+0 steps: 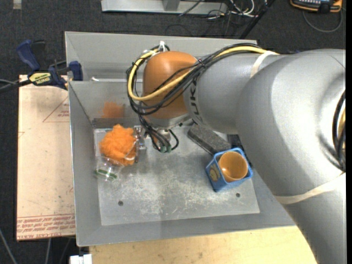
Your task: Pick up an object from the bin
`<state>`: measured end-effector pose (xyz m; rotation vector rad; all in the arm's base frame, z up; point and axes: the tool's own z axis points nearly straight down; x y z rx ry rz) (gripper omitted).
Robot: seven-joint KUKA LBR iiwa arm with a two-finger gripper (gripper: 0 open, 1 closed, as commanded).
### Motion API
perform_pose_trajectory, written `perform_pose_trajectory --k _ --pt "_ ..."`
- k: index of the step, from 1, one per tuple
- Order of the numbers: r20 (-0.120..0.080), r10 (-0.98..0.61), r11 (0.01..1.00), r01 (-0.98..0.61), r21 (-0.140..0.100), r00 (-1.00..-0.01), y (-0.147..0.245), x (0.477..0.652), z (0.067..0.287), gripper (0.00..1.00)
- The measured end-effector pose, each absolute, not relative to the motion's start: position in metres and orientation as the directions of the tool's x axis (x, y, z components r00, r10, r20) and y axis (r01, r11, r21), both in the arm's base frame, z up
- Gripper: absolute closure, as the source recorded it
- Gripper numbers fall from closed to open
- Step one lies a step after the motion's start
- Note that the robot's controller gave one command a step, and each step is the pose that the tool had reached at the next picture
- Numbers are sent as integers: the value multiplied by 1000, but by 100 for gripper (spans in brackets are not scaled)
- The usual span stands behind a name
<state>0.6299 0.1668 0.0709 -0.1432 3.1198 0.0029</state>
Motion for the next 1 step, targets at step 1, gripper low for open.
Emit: perform_pose_trajectory --k 1 --pt "-19 -91 996 -91 1 -996 167 630 71 100"
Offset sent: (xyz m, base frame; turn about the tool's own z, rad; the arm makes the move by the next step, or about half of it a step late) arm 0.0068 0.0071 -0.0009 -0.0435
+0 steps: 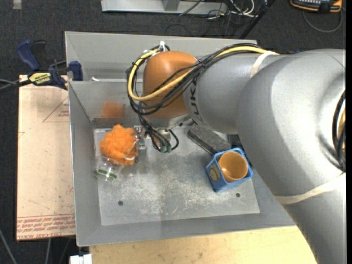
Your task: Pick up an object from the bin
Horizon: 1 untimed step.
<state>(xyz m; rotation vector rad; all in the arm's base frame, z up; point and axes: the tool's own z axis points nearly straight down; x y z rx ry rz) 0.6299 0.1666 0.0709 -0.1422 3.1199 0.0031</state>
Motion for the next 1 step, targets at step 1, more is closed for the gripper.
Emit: perform_pose_trajectory --k 1 --pt "-21 -107 994 -107 1 -994 169 633 71 100"
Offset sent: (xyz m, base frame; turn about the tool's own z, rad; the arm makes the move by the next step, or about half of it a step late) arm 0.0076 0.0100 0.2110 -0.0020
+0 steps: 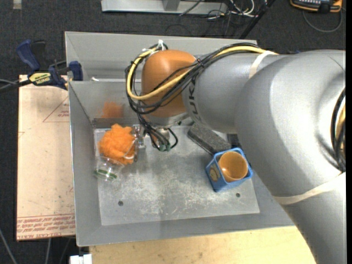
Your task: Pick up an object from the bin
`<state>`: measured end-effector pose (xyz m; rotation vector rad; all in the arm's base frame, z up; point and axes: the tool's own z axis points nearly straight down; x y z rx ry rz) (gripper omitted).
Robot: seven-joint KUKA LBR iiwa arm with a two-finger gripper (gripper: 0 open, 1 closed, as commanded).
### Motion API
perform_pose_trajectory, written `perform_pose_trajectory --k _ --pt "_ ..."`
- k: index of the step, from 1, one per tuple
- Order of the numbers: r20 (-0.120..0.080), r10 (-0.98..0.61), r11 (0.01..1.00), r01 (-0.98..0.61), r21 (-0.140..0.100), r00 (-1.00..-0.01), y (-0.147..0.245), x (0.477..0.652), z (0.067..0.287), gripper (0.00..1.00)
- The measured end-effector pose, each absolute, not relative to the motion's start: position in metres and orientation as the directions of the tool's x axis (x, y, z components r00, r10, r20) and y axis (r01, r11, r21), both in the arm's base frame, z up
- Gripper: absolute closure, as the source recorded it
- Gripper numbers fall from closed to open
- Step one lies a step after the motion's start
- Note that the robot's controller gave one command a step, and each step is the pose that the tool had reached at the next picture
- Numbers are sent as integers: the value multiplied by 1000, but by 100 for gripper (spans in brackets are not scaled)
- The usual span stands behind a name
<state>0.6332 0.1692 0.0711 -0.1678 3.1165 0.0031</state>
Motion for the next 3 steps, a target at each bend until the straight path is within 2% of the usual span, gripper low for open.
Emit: perform_pose_trajectory --k 1,2,3 --pt "-13 -107 994 -107 0 -994 171 632 122 100" --pt "-37 -127 992 -127 2 -991 219 632 114 100" --pt "-16 -123 992 -123 -2 -992 234 626 80 100"
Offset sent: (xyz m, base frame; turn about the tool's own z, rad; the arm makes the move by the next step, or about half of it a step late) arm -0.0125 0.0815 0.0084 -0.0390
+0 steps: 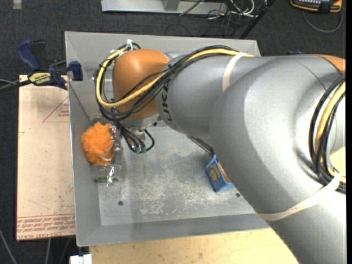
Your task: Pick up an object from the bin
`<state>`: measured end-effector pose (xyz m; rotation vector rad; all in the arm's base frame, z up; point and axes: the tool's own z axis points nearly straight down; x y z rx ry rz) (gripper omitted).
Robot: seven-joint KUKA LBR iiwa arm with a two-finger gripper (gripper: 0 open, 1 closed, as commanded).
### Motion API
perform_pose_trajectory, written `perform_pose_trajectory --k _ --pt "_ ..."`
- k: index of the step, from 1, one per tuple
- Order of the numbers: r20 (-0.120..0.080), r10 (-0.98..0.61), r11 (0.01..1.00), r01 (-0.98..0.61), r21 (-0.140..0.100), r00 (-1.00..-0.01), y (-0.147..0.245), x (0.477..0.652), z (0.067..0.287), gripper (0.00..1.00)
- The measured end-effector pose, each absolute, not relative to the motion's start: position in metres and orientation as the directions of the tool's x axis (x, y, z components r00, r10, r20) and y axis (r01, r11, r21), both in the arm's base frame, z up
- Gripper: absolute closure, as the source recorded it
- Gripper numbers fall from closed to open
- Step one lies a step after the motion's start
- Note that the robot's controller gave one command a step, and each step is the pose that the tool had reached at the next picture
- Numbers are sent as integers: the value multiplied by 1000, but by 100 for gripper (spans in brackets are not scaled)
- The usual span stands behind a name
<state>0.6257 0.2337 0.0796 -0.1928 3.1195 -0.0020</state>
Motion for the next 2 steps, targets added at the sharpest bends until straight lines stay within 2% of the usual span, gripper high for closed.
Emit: perform_pose_trajectory --k 1,2 --pt "-21 -122 993 -122 -1 -992 212 627 71 100" --pt "-18 -283 959 -283 -3 -959 219 627 103 100"
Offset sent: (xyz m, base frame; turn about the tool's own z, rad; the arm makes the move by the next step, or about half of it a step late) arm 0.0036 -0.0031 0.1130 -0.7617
